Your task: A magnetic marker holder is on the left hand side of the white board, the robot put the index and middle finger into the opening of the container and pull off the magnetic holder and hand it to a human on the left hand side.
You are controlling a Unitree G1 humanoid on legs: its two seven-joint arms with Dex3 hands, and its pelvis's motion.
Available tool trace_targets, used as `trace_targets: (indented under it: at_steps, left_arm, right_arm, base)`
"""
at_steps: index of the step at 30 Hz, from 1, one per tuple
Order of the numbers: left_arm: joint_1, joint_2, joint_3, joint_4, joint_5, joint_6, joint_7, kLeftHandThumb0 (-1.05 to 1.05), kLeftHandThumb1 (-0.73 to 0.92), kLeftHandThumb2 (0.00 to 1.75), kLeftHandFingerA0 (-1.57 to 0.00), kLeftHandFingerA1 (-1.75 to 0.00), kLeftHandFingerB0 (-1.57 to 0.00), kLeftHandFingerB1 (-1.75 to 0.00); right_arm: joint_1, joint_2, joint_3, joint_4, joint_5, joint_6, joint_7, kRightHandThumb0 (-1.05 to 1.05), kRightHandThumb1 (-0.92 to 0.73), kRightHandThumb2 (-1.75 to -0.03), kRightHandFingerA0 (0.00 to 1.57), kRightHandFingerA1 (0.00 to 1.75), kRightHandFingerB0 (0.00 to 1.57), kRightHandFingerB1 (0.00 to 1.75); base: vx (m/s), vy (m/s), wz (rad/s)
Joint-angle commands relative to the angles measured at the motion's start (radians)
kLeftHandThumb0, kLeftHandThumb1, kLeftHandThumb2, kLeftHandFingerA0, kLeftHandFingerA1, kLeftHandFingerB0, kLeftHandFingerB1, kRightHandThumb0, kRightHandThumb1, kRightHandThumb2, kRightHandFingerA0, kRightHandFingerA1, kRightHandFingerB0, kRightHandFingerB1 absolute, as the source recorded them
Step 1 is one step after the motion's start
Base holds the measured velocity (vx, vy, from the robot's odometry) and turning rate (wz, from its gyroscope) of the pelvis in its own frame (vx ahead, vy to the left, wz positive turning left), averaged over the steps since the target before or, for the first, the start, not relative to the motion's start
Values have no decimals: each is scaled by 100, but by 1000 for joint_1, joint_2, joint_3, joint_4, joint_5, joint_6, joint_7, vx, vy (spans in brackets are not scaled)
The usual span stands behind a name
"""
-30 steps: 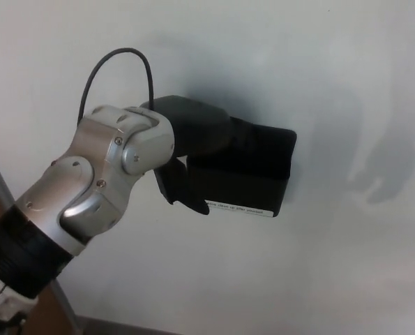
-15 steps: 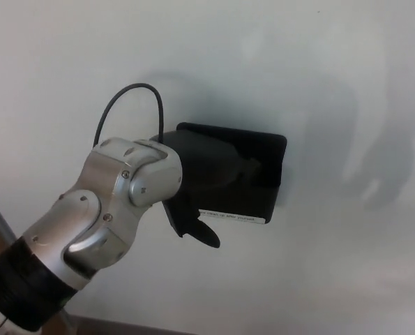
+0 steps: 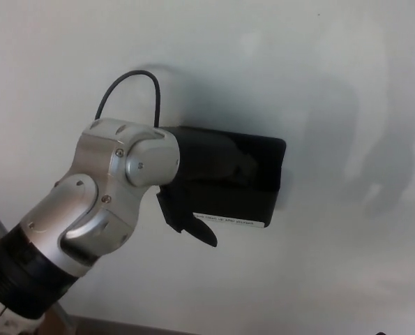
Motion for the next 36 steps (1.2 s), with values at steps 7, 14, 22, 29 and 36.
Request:
trace_targets:
  at_steps: [7,14,22,29,36]
  left_arm:
    - [-11,5,-95,210,43,-96,45,-12,54,66,-102,-91,-95,-73]
    - [14,12,-110,230,45,-105,75,-19,64,84,-98,-104,-91,-89]
    - [43,8,-118,260,37,-125,109,-25,68,78,-82,-129,-83,-109]
    - [56,16,-116,312,-15,-166,64,-23,59,99,-74,-149,-85,-109]
    - [23,-12,-37,442,-256,-77,-255,-21,64,77,-71,-170,-79,-123]
  right_arm:
    - [-2,-6,2,-1,15,5,-8,-52,-71,-62,64,51,53,41]
    - [-8,-5,3,-10,20,16,-9,-52,-69,-61,64,50,52,41]
    - [-17,-5,6,-5,19,8,-5,-53,-70,-62,68,51,54,41]
    - [-25,1,7,-10,22,6,-10,-52,-71,-62,69,51,56,41]
    - [-47,1,8,-7,23,8,-8,-51,-70,-61,65,51,52,41]
  base:
    - [0,0,0]
    - [0,0,0]
    - [0,0,0]
    - [0,0,0]
    - [0,0,1]
